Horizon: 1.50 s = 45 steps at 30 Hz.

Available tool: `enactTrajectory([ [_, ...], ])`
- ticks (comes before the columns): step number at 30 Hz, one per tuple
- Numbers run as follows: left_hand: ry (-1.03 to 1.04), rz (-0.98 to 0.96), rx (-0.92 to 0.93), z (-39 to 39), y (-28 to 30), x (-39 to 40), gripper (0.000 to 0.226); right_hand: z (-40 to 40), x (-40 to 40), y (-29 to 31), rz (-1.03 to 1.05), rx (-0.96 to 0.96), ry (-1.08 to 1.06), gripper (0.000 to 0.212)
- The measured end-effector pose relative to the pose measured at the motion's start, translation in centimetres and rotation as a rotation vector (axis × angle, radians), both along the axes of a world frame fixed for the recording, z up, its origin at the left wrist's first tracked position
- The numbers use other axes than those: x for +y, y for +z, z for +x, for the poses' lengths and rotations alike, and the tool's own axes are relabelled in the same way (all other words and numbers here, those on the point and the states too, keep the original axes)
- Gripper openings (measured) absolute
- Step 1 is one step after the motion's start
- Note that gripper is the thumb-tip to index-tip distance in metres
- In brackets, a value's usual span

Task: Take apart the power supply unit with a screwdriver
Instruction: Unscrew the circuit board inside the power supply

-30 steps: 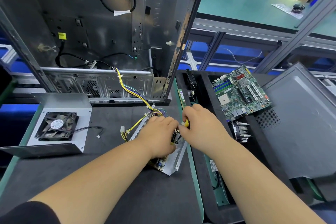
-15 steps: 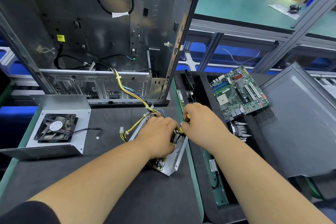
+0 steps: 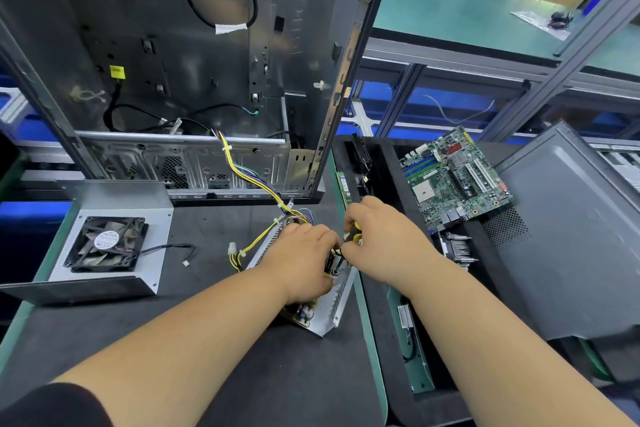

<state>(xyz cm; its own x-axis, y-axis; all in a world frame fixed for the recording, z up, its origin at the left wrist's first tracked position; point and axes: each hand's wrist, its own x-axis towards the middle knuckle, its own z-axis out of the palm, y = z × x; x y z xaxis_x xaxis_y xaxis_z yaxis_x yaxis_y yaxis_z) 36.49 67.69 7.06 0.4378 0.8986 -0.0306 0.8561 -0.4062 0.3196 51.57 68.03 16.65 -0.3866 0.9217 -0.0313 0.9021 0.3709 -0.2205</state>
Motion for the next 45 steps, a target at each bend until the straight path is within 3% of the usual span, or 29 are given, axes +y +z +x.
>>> enactTrajectory([
  [6,0.006,0.011,0.003,-0.1,-0.2,-0.2,0.060,0.1,0.3,-0.1,0.112,-0.141,-0.016,0.033],
  [10,0.005,0.019,-0.011,0.0,0.0,-0.3,0.051,0.0,0.3,0.1,0.026,-0.043,-0.008,0.019],
  [14,0.002,0.001,-0.024,-0.1,0.1,-0.3,0.053,0.2,0.0,0.0,-0.017,-0.004,0.020,0.027],
  [18,-0.001,-0.037,-0.019,-0.1,0.4,-0.2,0.056,0.3,-0.1,-0.5,0.104,-0.148,-0.008,0.032],
  [21,0.016,-0.126,-0.056,0.0,1.2,0.2,0.046,0.3,0.1,-0.3,0.121,-0.217,-0.009,0.031],
  [24,0.052,-0.232,-0.130,0.2,2.1,1.0,0.035,0.2,0.2,0.1,0.001,-0.102,-0.005,0.023],
  [31,0.068,-0.399,-0.196,1.2,3.6,2.6,0.035,0.2,-0.1,0.7,-0.127,0.027,0.020,0.024],
  [35,0.026,-0.423,-0.088,1.8,3.9,3.4,0.034,0.4,-0.4,0.5,-0.079,-0.044,0.033,0.023],
  [40,0.027,-0.417,-0.083,2.6,4.2,4.1,0.030,0.6,-0.2,0.0,0.115,-0.221,0.064,0.028],
  [42,0.009,-0.410,-0.024,2.9,4.2,4.2,0.019,0.5,0.0,0.0,0.114,-0.257,0.061,0.027],
  [45,-0.002,-0.392,0.057,3.2,4.2,4.5,0.009,0.5,0.2,0.1,-0.001,-0.149,0.012,0.023],
])
